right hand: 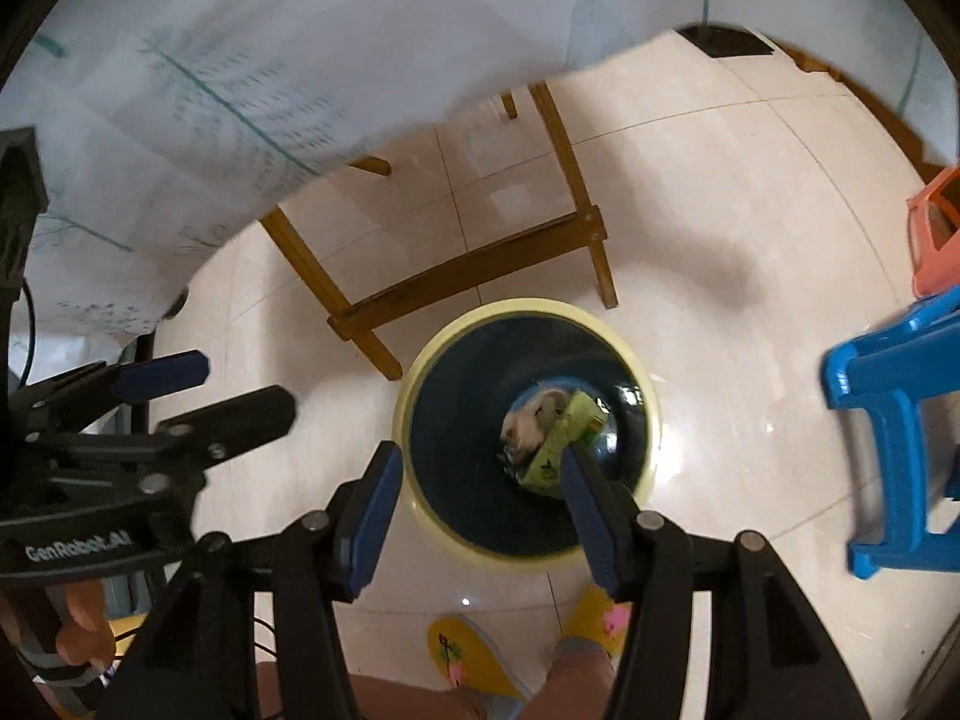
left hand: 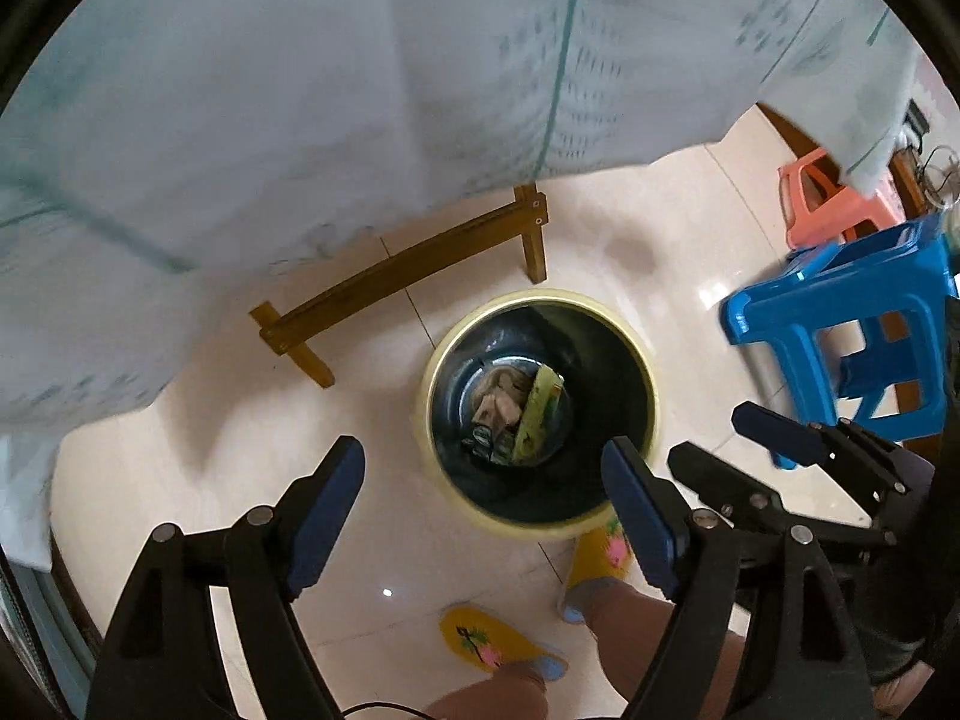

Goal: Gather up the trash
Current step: 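Raise both tools from the bin back toward the table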

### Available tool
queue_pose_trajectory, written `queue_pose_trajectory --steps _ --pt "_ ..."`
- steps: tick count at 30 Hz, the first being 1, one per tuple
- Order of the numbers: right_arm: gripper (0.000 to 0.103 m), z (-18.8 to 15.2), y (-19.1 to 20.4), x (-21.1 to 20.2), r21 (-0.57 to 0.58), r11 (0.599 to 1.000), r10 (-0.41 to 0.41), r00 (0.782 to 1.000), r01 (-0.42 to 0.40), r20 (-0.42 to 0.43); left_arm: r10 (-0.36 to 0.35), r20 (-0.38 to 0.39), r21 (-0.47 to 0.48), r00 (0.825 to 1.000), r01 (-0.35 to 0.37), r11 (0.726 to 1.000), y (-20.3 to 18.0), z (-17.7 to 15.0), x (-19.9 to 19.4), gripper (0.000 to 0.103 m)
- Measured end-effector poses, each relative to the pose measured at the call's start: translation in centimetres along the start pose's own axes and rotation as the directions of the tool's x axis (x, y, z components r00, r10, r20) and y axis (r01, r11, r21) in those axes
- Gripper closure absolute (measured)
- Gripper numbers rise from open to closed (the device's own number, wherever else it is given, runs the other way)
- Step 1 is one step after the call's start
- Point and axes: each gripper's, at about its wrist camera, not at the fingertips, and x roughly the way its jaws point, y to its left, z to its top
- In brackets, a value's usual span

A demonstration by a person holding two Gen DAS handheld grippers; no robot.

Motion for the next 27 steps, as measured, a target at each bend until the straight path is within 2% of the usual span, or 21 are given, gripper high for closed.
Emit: queue_pose_trajectory --steps 8,13,17,21,27 --pt "0.048 0.0 3.4 -8.0 -0.038 0.999 -0.039 0.999 0.039 -0.013 -0.063 0.027 -0.053 0.998 0.064 0.997 1.6 -1.3 -10.6 0.023" --pt "0.048 0.9 6.3 -14.9 -0.032 0.998 -0.044 0.998 0.045 0.034 -0.085 0.122 -0.055 0.989 0.092 0.994 3.2 -1.5 -19.4 0.023" --pt "0.048 2.1 9.8 -20.6 -0.087 0.994 -0.052 0.992 0.062 0.113 -0.09 0.23 -0.048 0.969 0.104 0.993 5.2 -1.6 -26.1 0.023" --pt "0.048 3.1 12.6 -24.9 -0.127 0.988 -0.059 0.979 0.085 0.197 -0.104 0.317 -0.038 0.943 0.122 0.992 6.9 -1.8 -30.9 0.021" --pt "0.048 5.0 15.4 -29.7 -0.094 0.993 -0.037 0.954 0.067 0.299 -0.093 0.416 -0.046 0.905 0.124 0.991 8.8 -2.3 -35.1 0.021"
